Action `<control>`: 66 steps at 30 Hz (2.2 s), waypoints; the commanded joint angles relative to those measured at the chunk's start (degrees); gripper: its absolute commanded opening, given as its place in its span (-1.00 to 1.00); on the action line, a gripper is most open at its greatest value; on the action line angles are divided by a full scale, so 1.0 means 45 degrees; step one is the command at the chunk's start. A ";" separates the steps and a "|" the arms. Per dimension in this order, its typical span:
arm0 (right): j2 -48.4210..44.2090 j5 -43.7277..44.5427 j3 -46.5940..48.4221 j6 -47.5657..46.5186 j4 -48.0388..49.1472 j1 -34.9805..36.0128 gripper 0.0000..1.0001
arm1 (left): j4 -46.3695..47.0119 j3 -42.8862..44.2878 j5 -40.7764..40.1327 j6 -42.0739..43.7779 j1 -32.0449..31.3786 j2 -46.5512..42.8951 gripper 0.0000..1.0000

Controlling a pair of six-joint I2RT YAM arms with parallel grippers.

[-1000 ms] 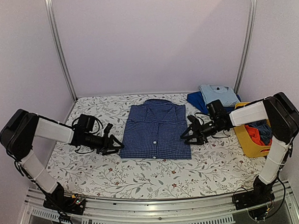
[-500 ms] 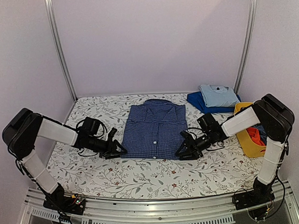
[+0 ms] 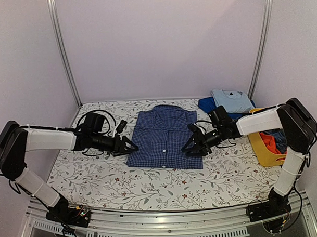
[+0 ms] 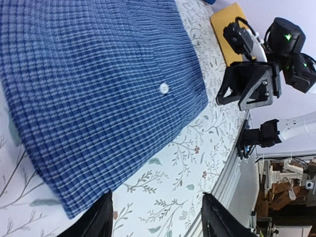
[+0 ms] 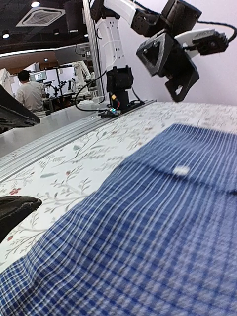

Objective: Fold and stack the mixed laundry pile
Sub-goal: Smooth out the 2/3-rectangle-folded T-shirt at the center of the board, then pick up the 2/3-rectangle-folded T-shirt from the center of the board.

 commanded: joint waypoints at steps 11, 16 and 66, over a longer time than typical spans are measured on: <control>0.3771 -0.1256 0.2811 0.2186 0.3007 0.1550 -0.11 | 0.1696 0.4128 0.1756 -0.0277 -0.2412 0.5680 0.03; 0.4655 -0.0811 0.1718 0.1390 0.2331 0.1471 -0.12 | 0.1051 0.3206 0.1434 -0.0307 -0.1848 0.6137 0.00; -0.1198 0.3615 -0.2705 -0.1526 -0.2274 -0.1641 -0.07 | -0.0758 -0.0488 0.0487 0.0144 0.0081 0.3105 -0.05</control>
